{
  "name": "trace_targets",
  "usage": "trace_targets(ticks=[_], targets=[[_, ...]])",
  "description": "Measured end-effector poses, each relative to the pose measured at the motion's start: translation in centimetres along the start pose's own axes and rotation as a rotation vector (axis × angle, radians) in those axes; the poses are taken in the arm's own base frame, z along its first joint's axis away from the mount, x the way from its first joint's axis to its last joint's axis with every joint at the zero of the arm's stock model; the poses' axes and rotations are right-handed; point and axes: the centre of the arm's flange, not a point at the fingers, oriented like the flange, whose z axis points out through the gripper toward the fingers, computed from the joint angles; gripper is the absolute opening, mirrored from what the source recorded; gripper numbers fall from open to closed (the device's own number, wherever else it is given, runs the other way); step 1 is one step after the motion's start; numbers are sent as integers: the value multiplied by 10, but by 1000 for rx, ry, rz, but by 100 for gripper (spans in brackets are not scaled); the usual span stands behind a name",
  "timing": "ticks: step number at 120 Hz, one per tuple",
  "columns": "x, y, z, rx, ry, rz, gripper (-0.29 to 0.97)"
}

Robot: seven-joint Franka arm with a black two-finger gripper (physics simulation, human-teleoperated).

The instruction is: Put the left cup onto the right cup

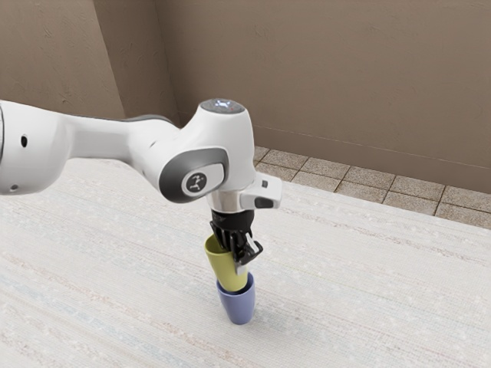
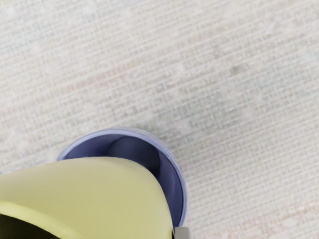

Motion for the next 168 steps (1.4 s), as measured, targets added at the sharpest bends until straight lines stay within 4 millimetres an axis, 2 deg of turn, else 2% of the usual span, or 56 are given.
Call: trace_targets(ticks=[124, 168], targets=[[7, 9, 29, 11, -21, -12, -10], [9, 6, 31, 32, -6, -10, -10]])
